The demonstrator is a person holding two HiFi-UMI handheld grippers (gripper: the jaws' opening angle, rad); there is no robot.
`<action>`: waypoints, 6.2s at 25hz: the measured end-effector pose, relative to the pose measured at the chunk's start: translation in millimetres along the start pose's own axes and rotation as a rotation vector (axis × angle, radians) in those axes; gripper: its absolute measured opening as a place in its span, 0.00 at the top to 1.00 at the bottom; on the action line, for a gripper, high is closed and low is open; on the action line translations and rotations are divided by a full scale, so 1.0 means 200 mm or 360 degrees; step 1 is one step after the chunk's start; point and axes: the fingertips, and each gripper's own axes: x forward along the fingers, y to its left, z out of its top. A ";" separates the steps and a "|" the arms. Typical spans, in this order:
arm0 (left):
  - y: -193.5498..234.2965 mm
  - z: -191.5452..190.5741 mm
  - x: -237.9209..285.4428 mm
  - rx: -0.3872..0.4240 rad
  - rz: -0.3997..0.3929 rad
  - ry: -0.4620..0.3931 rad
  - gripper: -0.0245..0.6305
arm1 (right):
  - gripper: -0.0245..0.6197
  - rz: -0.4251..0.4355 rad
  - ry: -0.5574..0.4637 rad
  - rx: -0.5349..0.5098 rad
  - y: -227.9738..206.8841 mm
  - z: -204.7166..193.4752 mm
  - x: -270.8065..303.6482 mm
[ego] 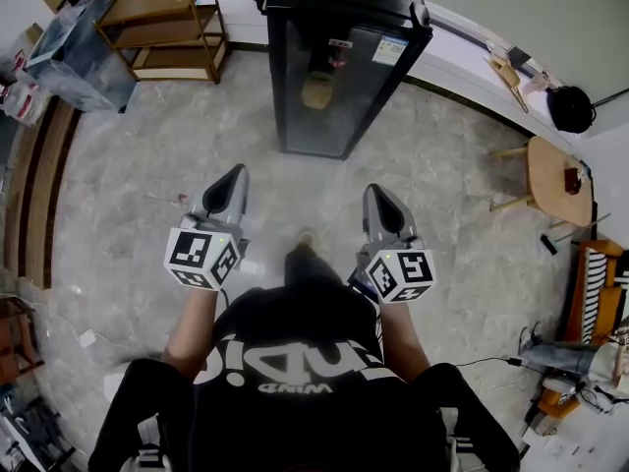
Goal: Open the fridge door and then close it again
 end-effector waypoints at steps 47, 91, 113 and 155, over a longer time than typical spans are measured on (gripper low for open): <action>0.53 0.21 0.98 -0.0019 0.0097 -0.0011 0.90 | 0.96 0.0090 0.0014 -0.0042 -0.42 0.30 1.06; 0.92 -0.18 1.67 -0.0066 -0.0055 0.0266 0.52 | 0.96 -0.0010 0.0093 -0.0015 -0.55 0.28 1.34; 1.01 -0.36 1.95 -0.0061 -0.0120 0.0397 0.66 | 0.96 -0.0125 0.0133 0.0007 -0.61 0.24 1.34; 0.86 -0.43 1.69 -0.0021 -0.0044 0.0365 0.75 | 0.96 -0.0020 0.0137 -0.0024 -0.60 0.24 1.27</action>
